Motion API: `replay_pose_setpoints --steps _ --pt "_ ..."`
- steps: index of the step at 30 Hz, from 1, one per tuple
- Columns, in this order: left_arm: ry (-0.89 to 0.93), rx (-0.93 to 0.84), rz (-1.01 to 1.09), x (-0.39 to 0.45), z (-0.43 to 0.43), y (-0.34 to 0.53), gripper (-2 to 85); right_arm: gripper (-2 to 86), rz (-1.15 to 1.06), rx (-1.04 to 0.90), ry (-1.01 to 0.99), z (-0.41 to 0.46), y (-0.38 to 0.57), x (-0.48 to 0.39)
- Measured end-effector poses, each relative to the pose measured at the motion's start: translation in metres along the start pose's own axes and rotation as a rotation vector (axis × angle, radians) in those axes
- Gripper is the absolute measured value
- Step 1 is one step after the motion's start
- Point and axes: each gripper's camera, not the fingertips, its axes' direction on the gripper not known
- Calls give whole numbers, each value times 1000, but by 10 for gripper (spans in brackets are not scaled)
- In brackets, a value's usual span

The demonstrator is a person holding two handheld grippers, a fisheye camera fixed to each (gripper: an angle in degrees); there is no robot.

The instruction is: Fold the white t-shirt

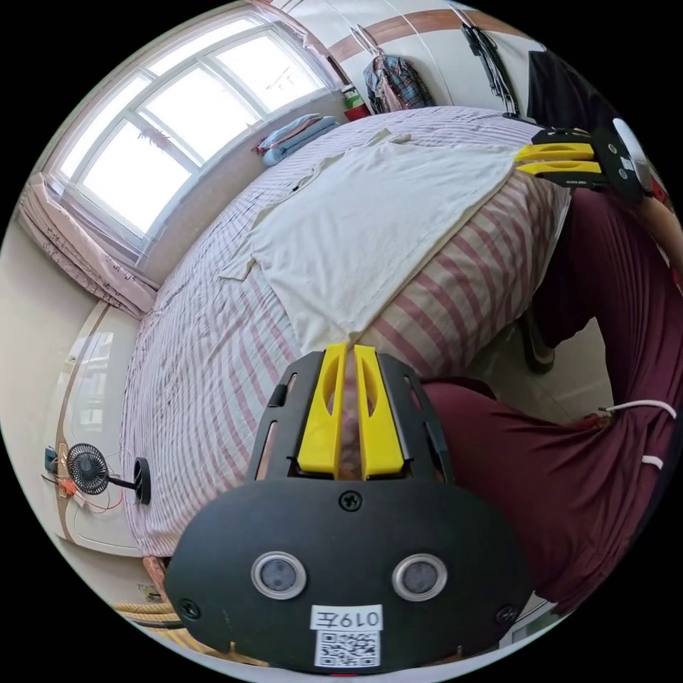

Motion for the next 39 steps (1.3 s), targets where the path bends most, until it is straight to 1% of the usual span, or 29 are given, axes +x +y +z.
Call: replay_pose_setpoints --steps 2,4,10,17,21,24,29,31,35,39 --pt "-12 23 -80 -16 -5 16 16 16 20 41 -16 -4 -9 0" --pt "1 22 -115 -26 -4 26 17 8 71 85 -56 -6 -19 1" --pt "-26 16 -70 -25 4 31 34 1 110 122 -120 -6 -31 -5" --pt "-52 -25 -29 -20 26 28 13 -4 145 120 -136 -9 -29 2" --pt "-39 -23 -44 -22 34 30 10 -5 188 118 -140 -13 -23 14" --pt "-13 7 -118 -31 34 35 9 -6 217 115 -144 -14 -21 19" --pt "71 114 -332 -57 19 69 7 -6 218 108 -138 -19 -21 20" --pt "101 132 -371 -61 18 81 6 -7 228 106 -144 -21 -22 22" --pt "87 64 -366 -56 32 87 6 -7 212 90 -147 -18 -30 22" --pt "70 43 -379 -57 39 84 6 -6 188 97 -157 -21 -45 21"
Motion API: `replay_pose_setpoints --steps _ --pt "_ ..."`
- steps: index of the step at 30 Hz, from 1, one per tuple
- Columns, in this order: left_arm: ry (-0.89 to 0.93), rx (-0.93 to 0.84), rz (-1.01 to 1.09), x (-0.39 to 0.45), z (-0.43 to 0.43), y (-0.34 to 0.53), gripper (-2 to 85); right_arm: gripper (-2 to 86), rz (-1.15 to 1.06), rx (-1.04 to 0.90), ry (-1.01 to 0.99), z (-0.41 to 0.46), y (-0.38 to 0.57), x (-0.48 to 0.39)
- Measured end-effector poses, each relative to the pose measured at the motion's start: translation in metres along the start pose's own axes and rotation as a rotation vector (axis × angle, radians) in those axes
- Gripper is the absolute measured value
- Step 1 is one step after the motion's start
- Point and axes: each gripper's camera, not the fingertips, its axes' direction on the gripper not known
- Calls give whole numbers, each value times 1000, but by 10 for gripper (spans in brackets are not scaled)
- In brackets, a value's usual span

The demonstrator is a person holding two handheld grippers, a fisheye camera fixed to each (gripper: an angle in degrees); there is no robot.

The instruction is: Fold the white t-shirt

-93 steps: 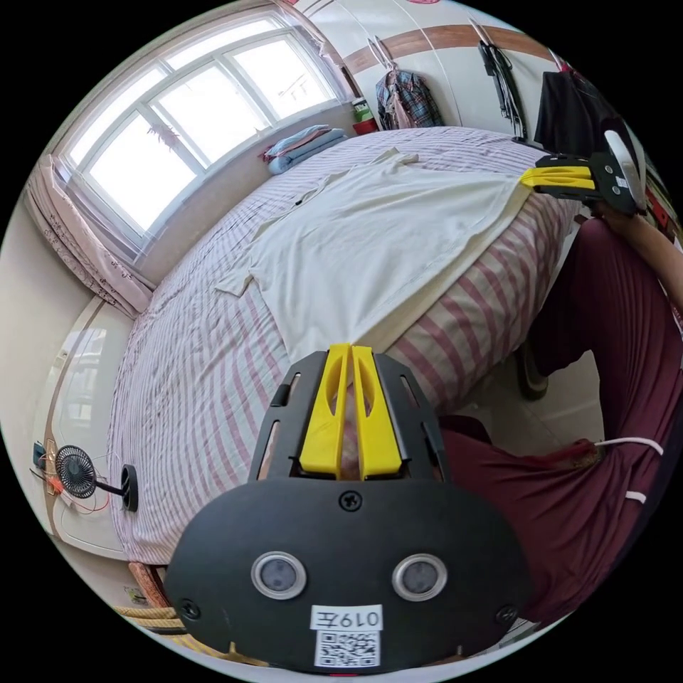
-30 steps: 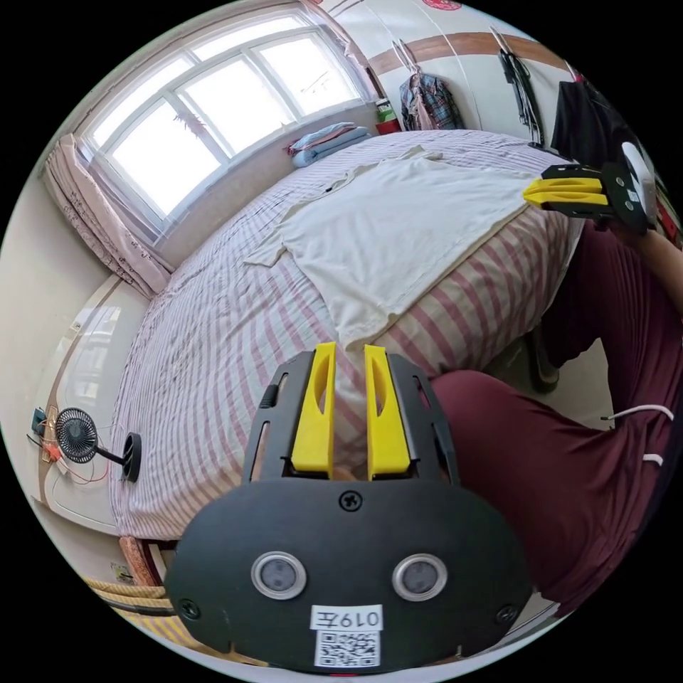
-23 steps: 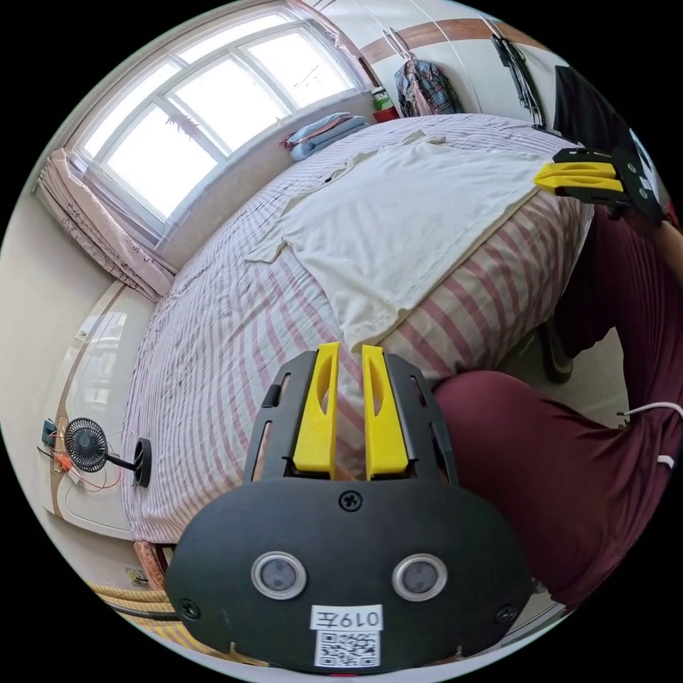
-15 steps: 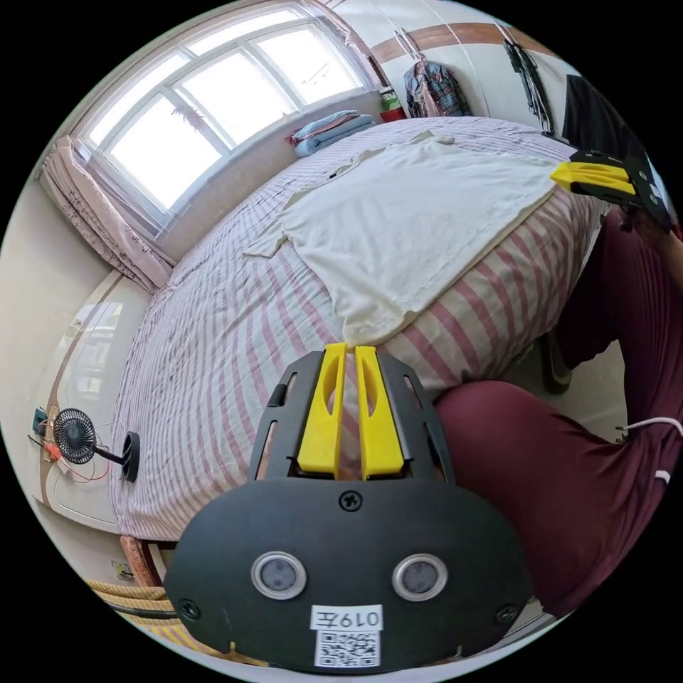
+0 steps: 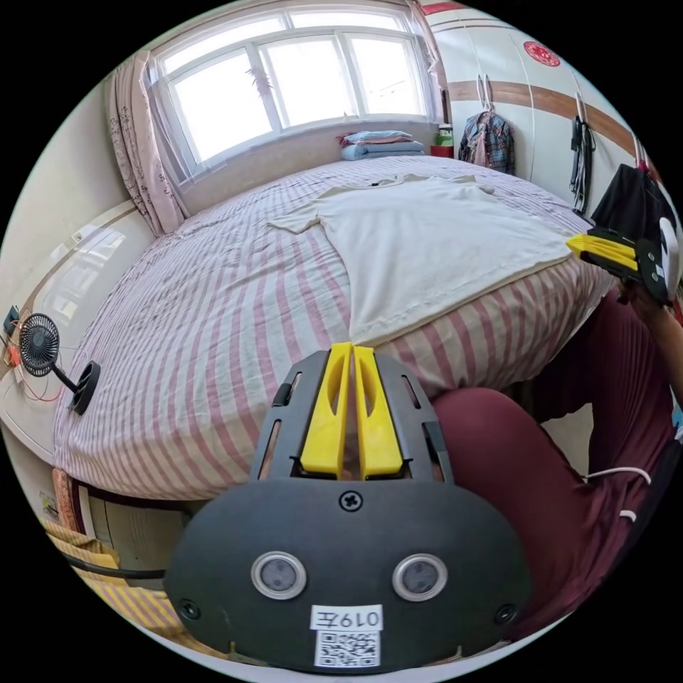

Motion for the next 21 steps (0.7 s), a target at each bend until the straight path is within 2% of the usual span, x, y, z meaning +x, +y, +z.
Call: replay_pose_setpoints --steps 5,13,17,21 --pt "-22 -22 38 6 4 0 6 -6 -45 -15 16 -5 -10 -5" --pt "-87 -60 87 10 -9 6 7 -4 111 -64 119 -34 15 72" --pt "-35 22 60 7 -37 0 8 7 195 -104 83 -38 40 103" --pt "84 121 123 39 -54 -26 9 59 119 -114 36 -36 50 89"
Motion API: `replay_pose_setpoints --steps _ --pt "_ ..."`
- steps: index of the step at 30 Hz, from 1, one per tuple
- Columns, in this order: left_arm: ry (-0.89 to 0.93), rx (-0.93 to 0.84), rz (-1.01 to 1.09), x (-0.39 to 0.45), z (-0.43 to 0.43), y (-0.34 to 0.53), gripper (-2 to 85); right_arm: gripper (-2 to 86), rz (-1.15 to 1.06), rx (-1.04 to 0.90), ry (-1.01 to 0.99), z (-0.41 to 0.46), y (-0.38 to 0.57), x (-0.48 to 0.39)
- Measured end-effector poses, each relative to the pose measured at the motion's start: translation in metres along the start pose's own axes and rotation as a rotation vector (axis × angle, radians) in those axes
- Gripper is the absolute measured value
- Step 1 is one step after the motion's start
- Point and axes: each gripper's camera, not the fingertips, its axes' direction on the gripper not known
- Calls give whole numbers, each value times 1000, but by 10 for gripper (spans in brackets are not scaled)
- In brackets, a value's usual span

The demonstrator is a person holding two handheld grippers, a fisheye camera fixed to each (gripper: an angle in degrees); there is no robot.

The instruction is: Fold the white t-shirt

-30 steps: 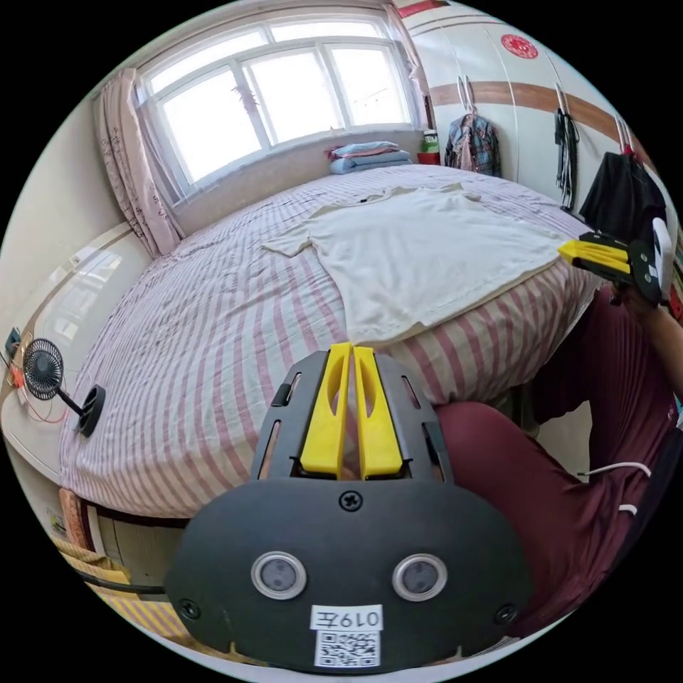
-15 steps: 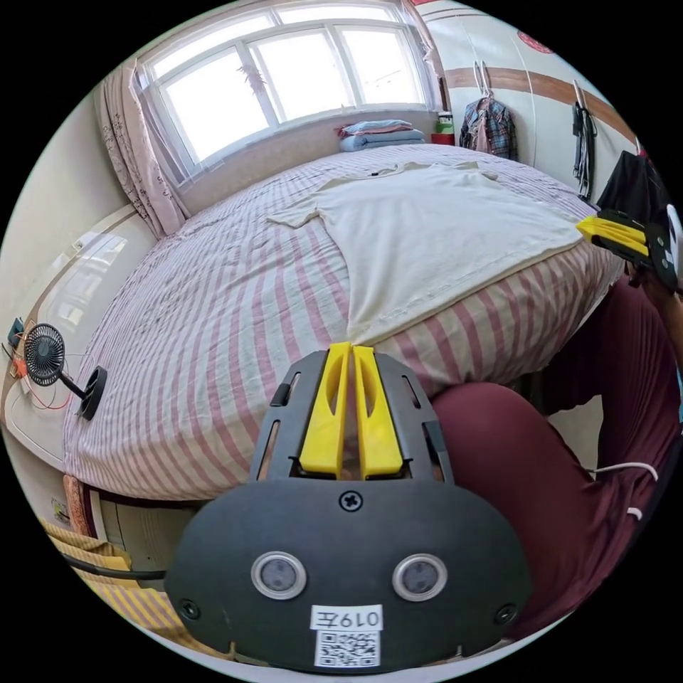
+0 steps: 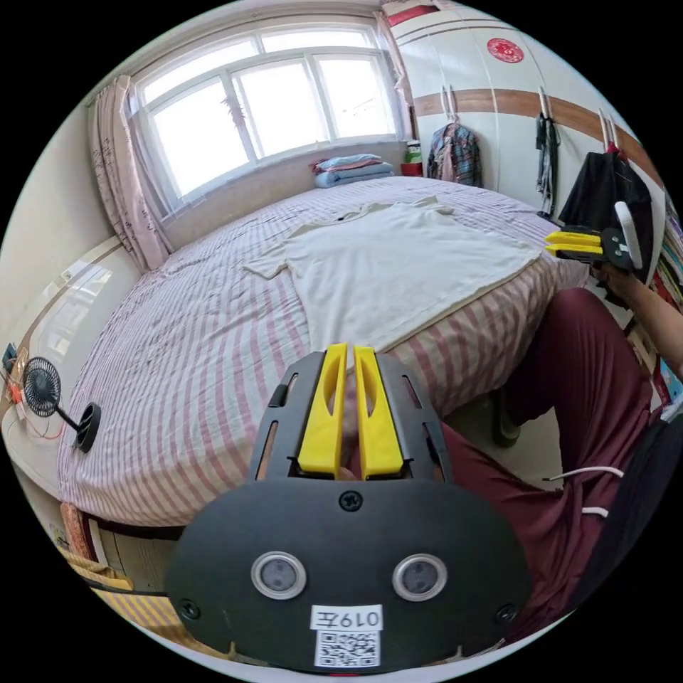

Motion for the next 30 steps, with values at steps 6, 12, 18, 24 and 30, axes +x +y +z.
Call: replay_pose_setpoints --steps 6,12,18,24,30 --pt "102 65 170 75 21 -58 10 63 -139 -25 57 10 -9 -26" --pt "146 48 244 115 52 -98 12 62 -264 -11 52 11 -24 -43" --pt "163 -38 222 116 77 -109 14 27 -332 -21 90 16 -31 -51" --pt "180 -64 214 114 78 -106 14 -3 -302 -12 62 1 -28 -38" --pt "165 -72 246 121 73 -110 11 -4 -280 -17 43 -2 -24 -22"
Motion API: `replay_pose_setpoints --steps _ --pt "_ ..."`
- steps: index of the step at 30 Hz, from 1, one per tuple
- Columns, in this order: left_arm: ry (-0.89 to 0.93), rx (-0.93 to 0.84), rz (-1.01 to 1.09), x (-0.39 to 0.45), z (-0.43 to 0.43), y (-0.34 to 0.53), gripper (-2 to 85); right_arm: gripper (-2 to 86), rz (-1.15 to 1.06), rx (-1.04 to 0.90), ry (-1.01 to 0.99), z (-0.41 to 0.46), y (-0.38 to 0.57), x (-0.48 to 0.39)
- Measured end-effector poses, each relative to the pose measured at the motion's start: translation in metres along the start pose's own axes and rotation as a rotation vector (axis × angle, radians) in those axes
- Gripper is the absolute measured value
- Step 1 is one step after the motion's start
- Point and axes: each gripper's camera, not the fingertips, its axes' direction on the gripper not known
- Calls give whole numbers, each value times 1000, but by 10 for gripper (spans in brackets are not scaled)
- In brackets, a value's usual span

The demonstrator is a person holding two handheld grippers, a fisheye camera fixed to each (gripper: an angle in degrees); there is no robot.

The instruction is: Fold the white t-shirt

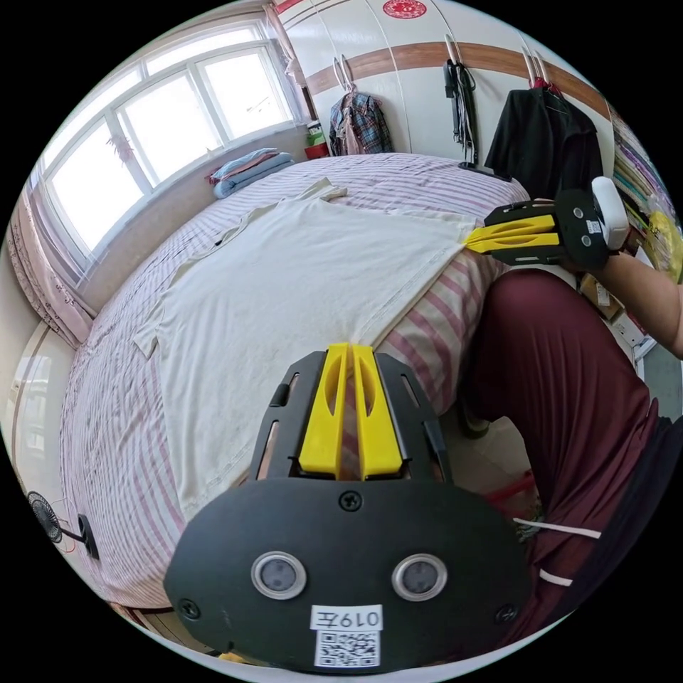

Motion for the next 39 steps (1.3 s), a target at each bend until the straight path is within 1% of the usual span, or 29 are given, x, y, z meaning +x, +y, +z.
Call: replay_pose_setpoints --steps 5,8,9,11,13,14,16,18,20,22,24,27,29,32,34,39 --pt "7 -1 -3 2 -1 -5 10 5 7 -4 3 -4 7 17" --pt "6 -3 -2 4 -3 -9 9 28 0 19 24 -14 12 31" --pt "8 -3 -2 4 -3 -9 8 37 36 38 27 -21 16 43" --pt "19 0 -10 4 -5 -11 8 47 143 77 0 -31 27 71" --pt "24 2 -14 4 -6 -12 8 58 332 89 -56 -34 51 117" --pt "27 2 -17 4 -6 -13 9 60 385 87 -79 -33 58 129" --pt "30 2 -18 6 -7 -15 9 82 593 69 -226 -17 89 176" --pt "30 3 -18 7 -8 -16 9 90 705 58 -321 -5 109 202" --pt "31 5 -23 9 -9 -18 9 88 812 65 -364 0 127 222" --pt "30 6 -25 10 -10 -19 8 82 932 107 -447 6 148 242" --pt "31 7 -29 12 -11 -20 8 81 998 123 -498 11 159 251" --pt "33 8 -30 14 -13 -22 8 78 1049 73 -500 20 171 258" --pt "35 8 -28 16 -14 -24 8 72 1086 73 -523 24 180 263" --pt "42 13 -34 17 -16 -25 8 21 1133 87 -574 28 194 276" --pt "48 16 -40 17 -16 -26 8 6 1145 108 -623 30 201 284" --pt "51 22 -48 20 -20 -28 9 -4 1210 118 -607 18 223 300"
